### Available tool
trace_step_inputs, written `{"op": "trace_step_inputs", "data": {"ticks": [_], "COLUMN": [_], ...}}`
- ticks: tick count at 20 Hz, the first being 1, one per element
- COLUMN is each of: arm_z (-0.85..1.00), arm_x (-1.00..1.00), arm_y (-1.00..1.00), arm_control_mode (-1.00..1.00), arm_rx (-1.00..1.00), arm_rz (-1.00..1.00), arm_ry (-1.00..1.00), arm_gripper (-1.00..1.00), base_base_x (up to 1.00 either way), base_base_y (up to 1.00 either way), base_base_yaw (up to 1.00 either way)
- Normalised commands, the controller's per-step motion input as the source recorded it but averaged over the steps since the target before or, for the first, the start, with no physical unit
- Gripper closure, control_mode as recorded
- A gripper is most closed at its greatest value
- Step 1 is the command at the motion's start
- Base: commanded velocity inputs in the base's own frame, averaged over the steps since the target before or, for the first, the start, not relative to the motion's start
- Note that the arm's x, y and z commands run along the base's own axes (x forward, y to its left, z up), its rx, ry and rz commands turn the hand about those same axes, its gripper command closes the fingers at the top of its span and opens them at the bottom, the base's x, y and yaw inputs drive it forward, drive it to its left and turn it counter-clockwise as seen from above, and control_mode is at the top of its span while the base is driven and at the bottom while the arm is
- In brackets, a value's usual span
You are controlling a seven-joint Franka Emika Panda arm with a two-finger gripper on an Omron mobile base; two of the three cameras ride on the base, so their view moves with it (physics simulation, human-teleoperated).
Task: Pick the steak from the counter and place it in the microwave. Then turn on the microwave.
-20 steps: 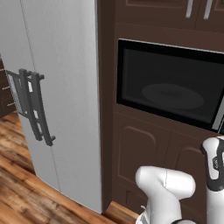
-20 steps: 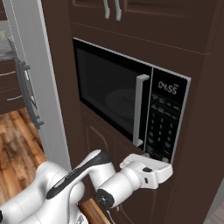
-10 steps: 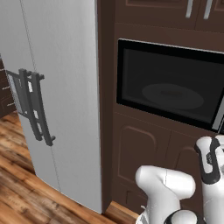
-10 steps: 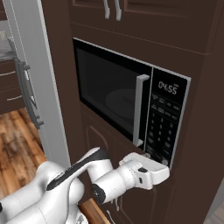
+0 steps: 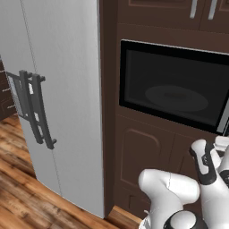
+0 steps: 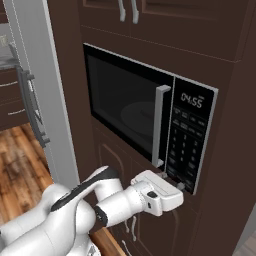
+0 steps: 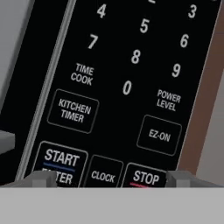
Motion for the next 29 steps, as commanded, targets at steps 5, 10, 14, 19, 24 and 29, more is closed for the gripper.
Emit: {"op": "trace_step_inputs", "data": {"ticks": [5,10,14,19,24,29], "arm_z": [0.00,0.00,-0.01,-0.01,-0.06,0.00], "arm_x": [0.00,0.08,0.24,0.31,0.12,-0.36], "arm_y": [-0.18,-0.14,-0.01,0.00,0.00,0.00], "arm_control_mode": [-1.00,-1.00,-1.00,-1.00,-1.00,-1.00], "arm_rx": [0.00,0.00,0.00,0.00,0.00,0.00], "arm_rz": [-0.03,-0.01,0.00,0.00,0.00,0.00], "arm_ry": [-0.03,0.00,0.00,0.00,0.00,0.00], "arm_gripper": [-1.00,-1.00,-1.00,-1.00,-1.00,-1.00], "base_base_x": [0.00,0.00,0.00,0.00,0.00,0.00], "base_base_y": [0.00,0.00,0.00,0.00,0.00,0.00], "base_base_yaw": [0.00,0.00,0.00,0.00,0.00,0.00]}}
